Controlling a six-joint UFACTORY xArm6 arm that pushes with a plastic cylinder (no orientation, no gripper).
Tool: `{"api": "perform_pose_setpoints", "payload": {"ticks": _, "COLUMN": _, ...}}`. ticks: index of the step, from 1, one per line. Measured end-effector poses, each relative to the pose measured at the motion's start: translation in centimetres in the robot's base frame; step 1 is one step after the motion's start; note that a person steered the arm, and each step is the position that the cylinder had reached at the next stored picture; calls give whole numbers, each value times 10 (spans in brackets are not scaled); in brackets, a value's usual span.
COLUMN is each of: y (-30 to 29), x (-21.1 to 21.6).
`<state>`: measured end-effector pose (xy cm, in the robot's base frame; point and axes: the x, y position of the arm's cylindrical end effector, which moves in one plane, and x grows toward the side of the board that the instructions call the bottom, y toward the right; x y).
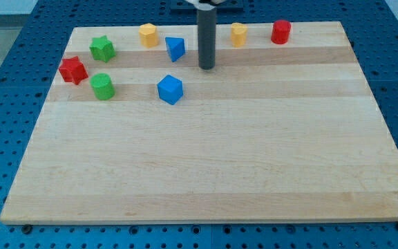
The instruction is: Slide the red star closer to the blue cube
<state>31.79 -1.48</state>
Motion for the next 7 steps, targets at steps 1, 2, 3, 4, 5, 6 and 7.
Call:
{"api": "perform_pose_setpoints", "payload": {"ticks": 1, "y": 19, "x": 22}}
{"api": "perform_pose_setpoints", "payload": {"ticks": 2, "y": 73, "x": 81}}
{"api": "perform_pose_setpoints", "payload": {"ticks": 3, "y": 40, "x": 158}}
{"api": "perform_pose_setpoints", "payload": {"ticks": 4, "y": -75, "x": 179}}
{"api": "perform_pose_setpoints", "payload": {"ticks": 5, "y": -213, "x": 137}}
{"api": "perform_pose_setpoints", "payload": {"ticks": 6, "y": -289, "x": 106}}
{"api": "perform_pose_setpoints", "payload": {"ticks": 7, "y": -290, "x": 94}}
